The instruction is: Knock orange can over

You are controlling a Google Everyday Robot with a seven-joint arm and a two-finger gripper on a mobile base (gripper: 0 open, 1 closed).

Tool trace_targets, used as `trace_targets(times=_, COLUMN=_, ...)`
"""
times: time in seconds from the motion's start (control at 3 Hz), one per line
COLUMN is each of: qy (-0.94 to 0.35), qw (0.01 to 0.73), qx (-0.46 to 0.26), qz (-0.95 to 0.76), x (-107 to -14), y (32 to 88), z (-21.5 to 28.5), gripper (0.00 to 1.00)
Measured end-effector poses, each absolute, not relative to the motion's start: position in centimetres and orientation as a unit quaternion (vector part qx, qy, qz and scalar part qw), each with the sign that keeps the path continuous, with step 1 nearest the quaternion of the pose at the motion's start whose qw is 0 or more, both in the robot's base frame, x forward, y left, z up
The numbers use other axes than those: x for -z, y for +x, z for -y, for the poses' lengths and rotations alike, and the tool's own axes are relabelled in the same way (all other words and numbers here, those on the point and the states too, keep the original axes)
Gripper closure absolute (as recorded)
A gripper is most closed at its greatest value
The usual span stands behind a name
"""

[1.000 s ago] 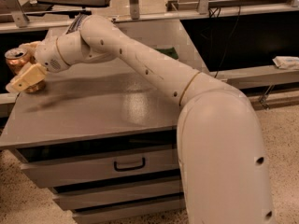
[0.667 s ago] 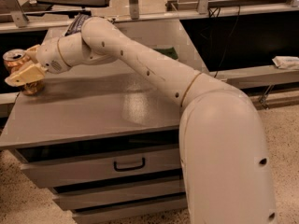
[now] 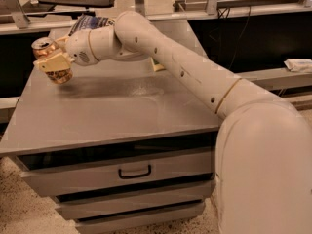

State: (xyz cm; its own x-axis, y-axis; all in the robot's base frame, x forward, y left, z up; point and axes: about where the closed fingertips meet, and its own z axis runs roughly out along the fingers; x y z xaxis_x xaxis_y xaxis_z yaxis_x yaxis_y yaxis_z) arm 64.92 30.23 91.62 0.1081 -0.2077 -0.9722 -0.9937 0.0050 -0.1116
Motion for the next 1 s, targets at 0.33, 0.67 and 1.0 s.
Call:
trace_targets(times=0.33, qy=-0.582, qw=0.471, qx=-0.379, qz=-0.544, x=-93.7, y=66.4, z=-25.8, gripper=1.0)
trace_targets(times=0.67, qy=-0.636, qw=0.424, qx=-0.319, qz=-0.56, x=-93.7, y=66.9, z=-21.9, gripper=1.0)
trace_targets(times=1.0, qy=-0.698, qw=0.358, qx=-0.267, qz=-0.559, x=-91.8, y=65.7, z=-19.7, gripper=1.0)
